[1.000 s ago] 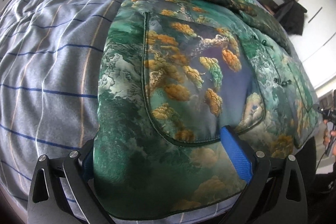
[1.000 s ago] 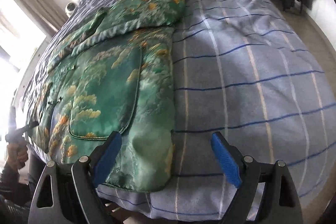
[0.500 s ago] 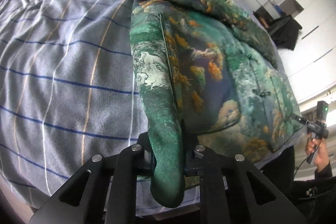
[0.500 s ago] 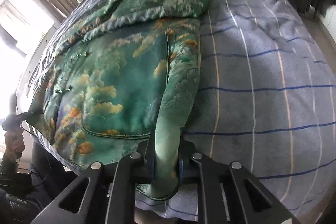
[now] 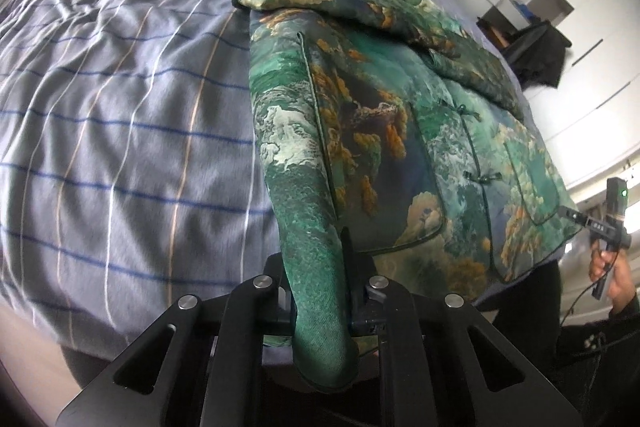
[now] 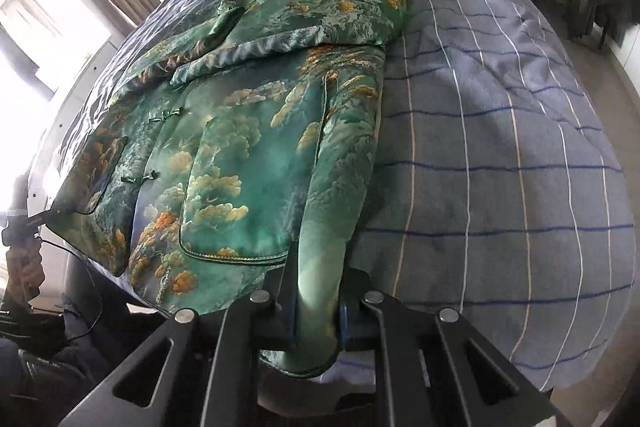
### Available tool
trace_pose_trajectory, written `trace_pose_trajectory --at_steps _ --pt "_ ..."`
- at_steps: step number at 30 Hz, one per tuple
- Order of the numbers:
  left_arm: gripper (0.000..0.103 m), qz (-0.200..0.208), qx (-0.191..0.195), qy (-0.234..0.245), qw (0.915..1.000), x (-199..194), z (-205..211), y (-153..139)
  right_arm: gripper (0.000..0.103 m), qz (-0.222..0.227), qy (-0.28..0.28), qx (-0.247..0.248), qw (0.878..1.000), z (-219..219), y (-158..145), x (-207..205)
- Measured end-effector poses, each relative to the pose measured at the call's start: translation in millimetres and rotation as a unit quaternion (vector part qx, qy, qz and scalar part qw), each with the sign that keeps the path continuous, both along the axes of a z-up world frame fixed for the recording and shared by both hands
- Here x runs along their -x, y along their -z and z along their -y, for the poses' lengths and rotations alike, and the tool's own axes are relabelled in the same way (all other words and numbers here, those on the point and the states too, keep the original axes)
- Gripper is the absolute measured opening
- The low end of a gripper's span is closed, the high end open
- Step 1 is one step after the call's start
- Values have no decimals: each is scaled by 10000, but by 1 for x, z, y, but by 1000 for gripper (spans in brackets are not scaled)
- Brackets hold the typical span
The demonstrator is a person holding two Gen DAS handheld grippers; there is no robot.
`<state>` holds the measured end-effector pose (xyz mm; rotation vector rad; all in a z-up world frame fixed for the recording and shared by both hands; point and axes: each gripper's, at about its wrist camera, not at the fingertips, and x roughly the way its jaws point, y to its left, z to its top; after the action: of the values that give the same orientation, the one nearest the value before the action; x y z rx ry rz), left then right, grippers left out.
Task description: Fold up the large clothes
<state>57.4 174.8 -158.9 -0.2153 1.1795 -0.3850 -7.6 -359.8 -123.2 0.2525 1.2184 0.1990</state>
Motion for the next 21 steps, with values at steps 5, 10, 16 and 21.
trace_pose_trajectory --at_steps 5,10,16,21 --pt "13 -218 -13 46 9998 16 -8 -8 14 -214 -201 -54 9996 0 -6 -2" --pt "13 -727 128 -52 9973 49 -22 -5 13 -548 -222 -455 9972 6 -13 8" --pt "11 -351 861 -433 9947 22 -40 -53 11 -501 261 -1494 9872 33 -30 9" --pt "11 453 1089 -430 9921 -46 -34 -104 11 326 499 -2248 9726 63 -68 -40"
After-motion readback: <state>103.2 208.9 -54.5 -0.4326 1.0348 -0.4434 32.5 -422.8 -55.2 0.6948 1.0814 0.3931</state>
